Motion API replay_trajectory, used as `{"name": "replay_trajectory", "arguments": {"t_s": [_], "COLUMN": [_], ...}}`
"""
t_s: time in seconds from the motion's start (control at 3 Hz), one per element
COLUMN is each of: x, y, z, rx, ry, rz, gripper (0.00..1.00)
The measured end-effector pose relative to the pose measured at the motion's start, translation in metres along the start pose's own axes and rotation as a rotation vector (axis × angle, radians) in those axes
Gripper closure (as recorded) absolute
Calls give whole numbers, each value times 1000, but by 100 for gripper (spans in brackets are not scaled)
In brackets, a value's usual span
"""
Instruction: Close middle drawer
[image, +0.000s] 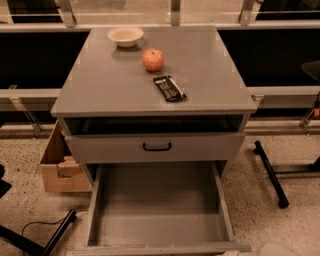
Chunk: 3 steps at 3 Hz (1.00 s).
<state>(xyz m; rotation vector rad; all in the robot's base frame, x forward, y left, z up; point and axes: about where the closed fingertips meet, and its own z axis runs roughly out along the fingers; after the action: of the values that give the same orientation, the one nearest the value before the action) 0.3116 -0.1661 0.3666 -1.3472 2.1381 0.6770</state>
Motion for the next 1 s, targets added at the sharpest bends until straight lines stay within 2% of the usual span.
{"name": "replay_trajectory", "arguments": {"t_s": [0.33,0.67,1.0], "x": [-3,-22,-64], "y": [-6,-24,-65], "z": [10,21,18], "rx": [-9,-2,40], "ry": [-14,-50,-76], "rz": [-9,-61,-151], "gripper": [100,100,100]}}
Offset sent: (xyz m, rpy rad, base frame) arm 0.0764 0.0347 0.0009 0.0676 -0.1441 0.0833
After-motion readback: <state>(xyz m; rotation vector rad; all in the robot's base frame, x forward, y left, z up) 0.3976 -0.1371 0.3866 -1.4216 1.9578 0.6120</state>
